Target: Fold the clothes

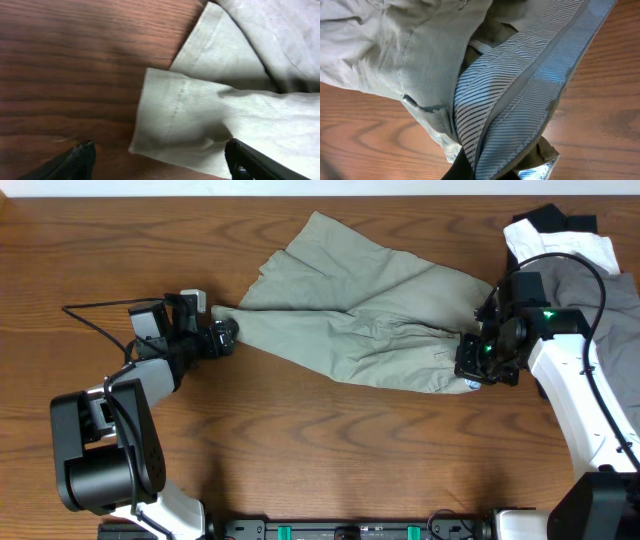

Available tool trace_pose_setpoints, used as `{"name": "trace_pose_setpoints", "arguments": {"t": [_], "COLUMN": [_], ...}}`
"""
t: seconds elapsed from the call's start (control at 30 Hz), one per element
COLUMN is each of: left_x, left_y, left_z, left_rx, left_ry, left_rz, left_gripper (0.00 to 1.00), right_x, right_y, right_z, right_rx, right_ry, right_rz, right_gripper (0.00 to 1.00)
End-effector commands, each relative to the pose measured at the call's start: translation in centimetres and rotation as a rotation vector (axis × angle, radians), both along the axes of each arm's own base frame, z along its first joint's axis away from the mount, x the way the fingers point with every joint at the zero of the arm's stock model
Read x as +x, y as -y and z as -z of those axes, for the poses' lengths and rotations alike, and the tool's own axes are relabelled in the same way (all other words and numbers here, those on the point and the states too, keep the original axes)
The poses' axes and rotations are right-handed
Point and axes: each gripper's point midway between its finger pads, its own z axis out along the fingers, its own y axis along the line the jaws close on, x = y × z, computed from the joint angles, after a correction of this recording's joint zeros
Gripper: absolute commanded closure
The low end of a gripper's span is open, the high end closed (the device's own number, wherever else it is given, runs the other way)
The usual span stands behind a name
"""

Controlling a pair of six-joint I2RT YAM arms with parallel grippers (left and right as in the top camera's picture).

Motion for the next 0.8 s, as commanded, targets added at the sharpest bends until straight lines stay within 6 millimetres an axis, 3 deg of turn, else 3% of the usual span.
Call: {"name": "trace_pose_setpoints", "arguments": {"t": [0.0, 0.13, 0.17, 0.3, 0.43, 0.53, 0.77], "left_x": [0.5, 0.3, 0.2, -0.2, 0.0, -0.1, -2.2], "left_y": [0.5, 1.4, 1.6, 3.1, 2.8, 1.8, -1.9], "left_z": [-0.5, -0.9, -1.1, -2.1, -5.1, -9.4, -22.0], "left_rx": [-0.015, -0.056, -0.070, -0.160, -0.232, -0.227, -0.151], "left_ry": [0.028, 0.037, 0.041, 0.050, 0.066, 0.140, 0.413], "left_rz": [0.040, 0.076, 0.089, 0.140, 0.084, 0.041, -0.139], "left_gripper": [0.32, 0.72, 0.94, 0.94, 0.94, 0.94, 0.94], "right_x": [0.3, 0.3, 0.3, 0.3, 0.7, 1.1, 2.5], "right_y": [0.6, 0.6, 0.6, 0.6, 0.5, -0.1, -2.6], "right_z": [-0.1, -0.1, -0.1, -0.1, -0.2, -0.4, -1.6], "right_rx": [-0.011, -0.011, -0.011, -0.011, -0.010, 0.027, 0.158], "right_ry": [0.010, 0.009, 0.009, 0.009, 0.025, 0.044, 0.148], "right_rz": [0.024, 0.024, 0.023, 0.024, 0.024, 0.015, -0.128], "right_gripper": [0.97, 0.97, 0.97, 0.97, 0.98, 0.99, 0.99]}}
